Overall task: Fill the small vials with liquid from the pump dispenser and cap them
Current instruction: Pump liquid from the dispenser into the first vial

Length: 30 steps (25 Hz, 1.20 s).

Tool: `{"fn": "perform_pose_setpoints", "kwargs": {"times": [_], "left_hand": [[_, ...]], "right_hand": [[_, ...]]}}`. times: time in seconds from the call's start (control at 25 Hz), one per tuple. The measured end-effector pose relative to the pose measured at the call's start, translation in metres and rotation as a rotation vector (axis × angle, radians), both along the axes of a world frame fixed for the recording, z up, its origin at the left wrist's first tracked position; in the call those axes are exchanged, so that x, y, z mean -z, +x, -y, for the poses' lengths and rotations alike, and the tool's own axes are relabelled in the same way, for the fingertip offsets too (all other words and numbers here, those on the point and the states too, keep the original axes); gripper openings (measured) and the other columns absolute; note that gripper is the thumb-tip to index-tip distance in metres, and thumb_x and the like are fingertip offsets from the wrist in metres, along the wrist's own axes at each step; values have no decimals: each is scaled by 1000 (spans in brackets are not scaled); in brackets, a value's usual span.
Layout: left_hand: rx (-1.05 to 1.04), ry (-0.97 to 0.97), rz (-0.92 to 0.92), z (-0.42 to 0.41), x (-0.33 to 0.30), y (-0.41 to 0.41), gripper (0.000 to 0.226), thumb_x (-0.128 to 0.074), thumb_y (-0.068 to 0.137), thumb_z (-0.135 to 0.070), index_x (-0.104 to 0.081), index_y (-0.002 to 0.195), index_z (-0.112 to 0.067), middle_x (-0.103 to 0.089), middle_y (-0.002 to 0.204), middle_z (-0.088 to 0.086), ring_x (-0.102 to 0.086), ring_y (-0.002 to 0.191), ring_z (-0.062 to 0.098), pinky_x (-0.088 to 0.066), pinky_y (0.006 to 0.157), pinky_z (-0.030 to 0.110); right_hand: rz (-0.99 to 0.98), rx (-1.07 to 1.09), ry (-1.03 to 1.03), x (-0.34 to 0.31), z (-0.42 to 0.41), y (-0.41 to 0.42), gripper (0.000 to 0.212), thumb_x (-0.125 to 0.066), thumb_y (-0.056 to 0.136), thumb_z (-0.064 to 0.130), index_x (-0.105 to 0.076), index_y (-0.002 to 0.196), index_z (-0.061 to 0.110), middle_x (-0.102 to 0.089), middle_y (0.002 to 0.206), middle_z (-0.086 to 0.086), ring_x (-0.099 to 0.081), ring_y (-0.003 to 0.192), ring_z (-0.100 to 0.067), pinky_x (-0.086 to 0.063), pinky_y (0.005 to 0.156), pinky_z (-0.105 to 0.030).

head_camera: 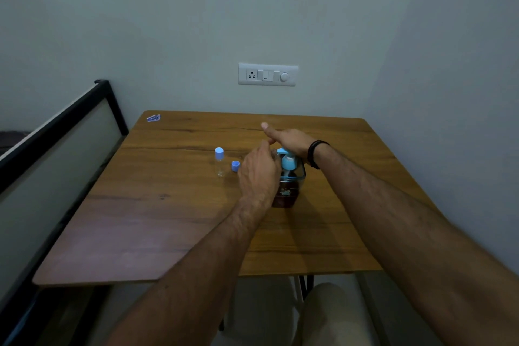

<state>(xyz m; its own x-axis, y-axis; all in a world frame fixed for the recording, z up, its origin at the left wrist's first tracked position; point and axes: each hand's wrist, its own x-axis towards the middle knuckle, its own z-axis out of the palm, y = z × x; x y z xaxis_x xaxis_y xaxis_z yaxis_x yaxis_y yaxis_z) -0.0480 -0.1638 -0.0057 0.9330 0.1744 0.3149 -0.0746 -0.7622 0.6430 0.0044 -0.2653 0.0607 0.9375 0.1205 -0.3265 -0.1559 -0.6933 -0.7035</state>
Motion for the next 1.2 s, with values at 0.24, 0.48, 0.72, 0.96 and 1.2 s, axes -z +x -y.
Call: {"fn": "perform_pose_setpoints", "kwargs": {"times": [0.24, 0.48, 0.72, 0.96, 1.2], "left_hand": [[6, -3, 9, 0, 2, 1, 21, -52, 104, -27, -58, 120, -16, -66, 105, -2, -62, 98, 15, -44, 78, 25], [-5, -10, -2, 0, 1, 1, 16, -50, 104, -26, -59, 113, -16, -59, 92, -4, -61, 92, 16, -39, 71, 27], [-1, -13, 13, 0, 0, 0, 20, -50, 104, -25, -59, 119, -15, -66, 100, -1, -61, 94, 18, -37, 71, 27], [-6, -15, 6, 0, 1, -1, 19, -51, 104, -25, -59, 118, -14, -64, 99, -2, -51, 86, 9, -36, 72, 24], [4, -24, 8, 1, 0, -2, 18, -51, 105, -26, -58, 117, -15, -61, 97, -4, -54, 87, 11, -38, 73, 25]], "right_hand": [[83, 22, -43, 4, -3, 0, 57, -45, 99, 64, -72, 119, 18, -57, 143, -6, -53, 104, -19, -39, 83, -34], [-69, 8, 28, 0, 1, 0, 94, -43, 74, 95, -68, 128, 21, -54, 144, -6, -57, 120, -24, -45, 104, -46], [89, 13, -56, 7, -3, 3, 65, -41, 96, 71, -73, 117, 19, -57, 144, -6, -54, 107, -18, -39, 86, -35], [-18, 11, 32, 0, -1, -4, 88, -38, 82, 89, -67, 128, 20, -50, 149, -9, -53, 126, -28, -43, 105, -47], [36, 8, -17, 3, -1, 0, 71, -41, 92, 78, -71, 122, 22, -51, 151, -7, -54, 121, -23, -42, 92, -39]]}}
